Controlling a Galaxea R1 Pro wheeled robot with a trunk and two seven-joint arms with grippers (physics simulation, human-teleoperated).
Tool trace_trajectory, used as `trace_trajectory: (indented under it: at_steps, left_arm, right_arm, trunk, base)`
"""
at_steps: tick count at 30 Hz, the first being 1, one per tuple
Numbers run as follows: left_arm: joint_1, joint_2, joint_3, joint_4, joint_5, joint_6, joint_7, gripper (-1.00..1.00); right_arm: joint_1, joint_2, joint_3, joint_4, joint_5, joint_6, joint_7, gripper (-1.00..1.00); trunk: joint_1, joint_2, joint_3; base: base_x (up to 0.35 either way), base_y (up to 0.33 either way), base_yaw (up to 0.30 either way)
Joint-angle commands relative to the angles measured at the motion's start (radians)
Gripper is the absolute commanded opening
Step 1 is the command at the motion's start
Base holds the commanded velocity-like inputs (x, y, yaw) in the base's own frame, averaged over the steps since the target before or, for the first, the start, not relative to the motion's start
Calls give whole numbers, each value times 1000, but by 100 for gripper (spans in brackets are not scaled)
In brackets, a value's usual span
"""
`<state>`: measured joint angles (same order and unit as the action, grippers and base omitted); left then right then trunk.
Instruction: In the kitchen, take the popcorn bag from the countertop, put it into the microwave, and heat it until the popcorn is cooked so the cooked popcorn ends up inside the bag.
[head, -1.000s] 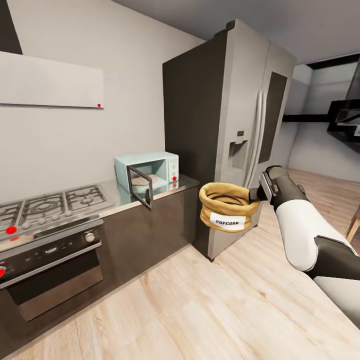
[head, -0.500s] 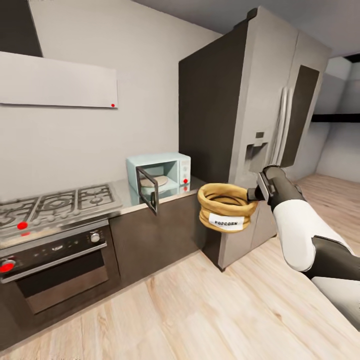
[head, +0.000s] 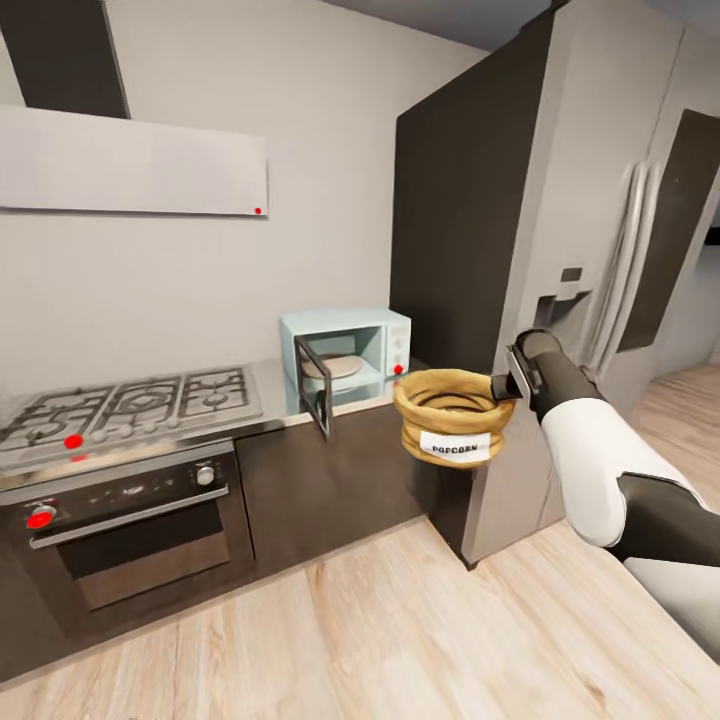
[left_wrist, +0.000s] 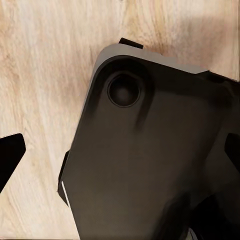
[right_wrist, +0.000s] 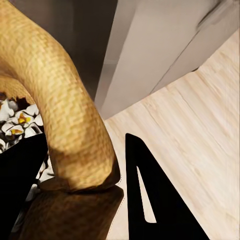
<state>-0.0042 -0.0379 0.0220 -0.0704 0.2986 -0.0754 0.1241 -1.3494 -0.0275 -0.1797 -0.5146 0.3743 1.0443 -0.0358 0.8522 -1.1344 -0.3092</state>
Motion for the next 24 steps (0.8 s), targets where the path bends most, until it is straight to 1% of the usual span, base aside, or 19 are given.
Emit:
trace_trajectory:
  at_steps: [1, 24]
  left_arm:
    - [0, 0, 2, 0, 3, -3, 3, 100]
    - [0, 0, 3, -2, 3, -3, 3, 100]
  right_arm:
    - [0, 0, -3, -1, -4, 3, -3, -100]
    - [0, 1, -4, -3, -9, 3, -1, -100]
  trunk:
    - [0, -1, -1]
    - [0, -1, -1]
  base:
    - [196, -220, 269]
    - [196, -177, 269]
